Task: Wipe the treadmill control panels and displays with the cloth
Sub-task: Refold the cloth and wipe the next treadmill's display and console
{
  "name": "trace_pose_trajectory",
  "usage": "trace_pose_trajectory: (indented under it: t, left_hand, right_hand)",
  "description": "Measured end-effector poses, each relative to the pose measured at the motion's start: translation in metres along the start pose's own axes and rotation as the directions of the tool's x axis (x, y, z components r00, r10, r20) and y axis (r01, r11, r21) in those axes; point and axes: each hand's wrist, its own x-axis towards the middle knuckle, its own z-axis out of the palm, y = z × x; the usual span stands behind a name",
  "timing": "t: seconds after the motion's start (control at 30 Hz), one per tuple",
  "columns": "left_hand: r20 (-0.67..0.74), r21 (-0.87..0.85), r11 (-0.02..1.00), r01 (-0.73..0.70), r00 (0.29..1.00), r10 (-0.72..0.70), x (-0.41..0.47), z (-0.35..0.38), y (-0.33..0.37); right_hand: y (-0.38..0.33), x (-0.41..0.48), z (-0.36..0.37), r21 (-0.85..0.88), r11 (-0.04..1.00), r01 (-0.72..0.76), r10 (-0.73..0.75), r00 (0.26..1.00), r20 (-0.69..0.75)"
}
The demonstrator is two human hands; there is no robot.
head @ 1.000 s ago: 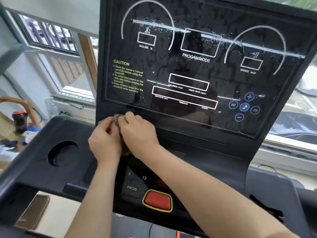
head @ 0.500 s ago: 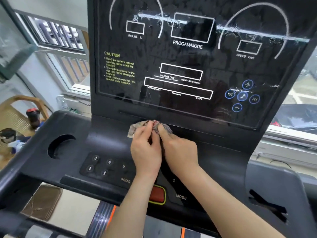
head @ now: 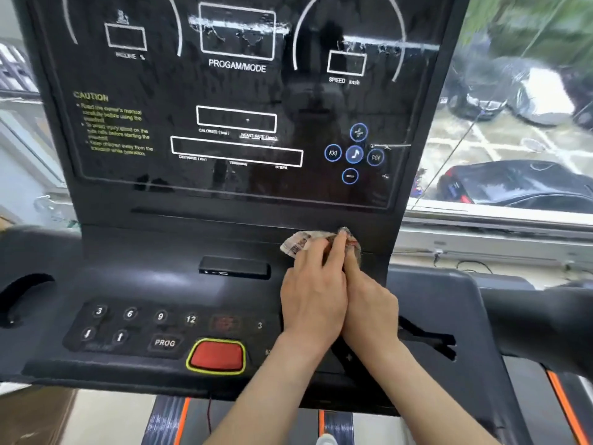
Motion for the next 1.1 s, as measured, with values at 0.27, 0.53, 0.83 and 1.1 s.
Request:
trace_pose_trajectory:
  t: [0.27,0.53,0.83,1.1]
  left_hand:
    - [-0.034,-0.023,0.986,0.168,0.985,-0.168,-0.016,-0.025,-0.049]
    - [-0.102,-0.055,0.971,0.232,0.966,-0.237,-0.008,-0.036,-0.054]
    - [0.144,0.034,0.999,0.019,0.989,-0.024,0.004,0.0,0.023]
    - [0.092,0.116,0.985,0.127,0.986,-0.138,-0.002,-0.043,-0.045]
  right_hand:
    - [-0.042,0.004,0.02,-0.002,0.988,0.154,-0.154,0.987,0.042]
    - [-0.055,0.01,0.016,0.061,0.979,0.194,-0.197,0.98,0.039]
    - [0.015,-0.001,-0.013,0.029,0.99,-0.136,0.131,0.984,0.117]
    - [-0.057,0.006,0.016,0.023,0.999,0.031,-0.034,0.988,0.149]
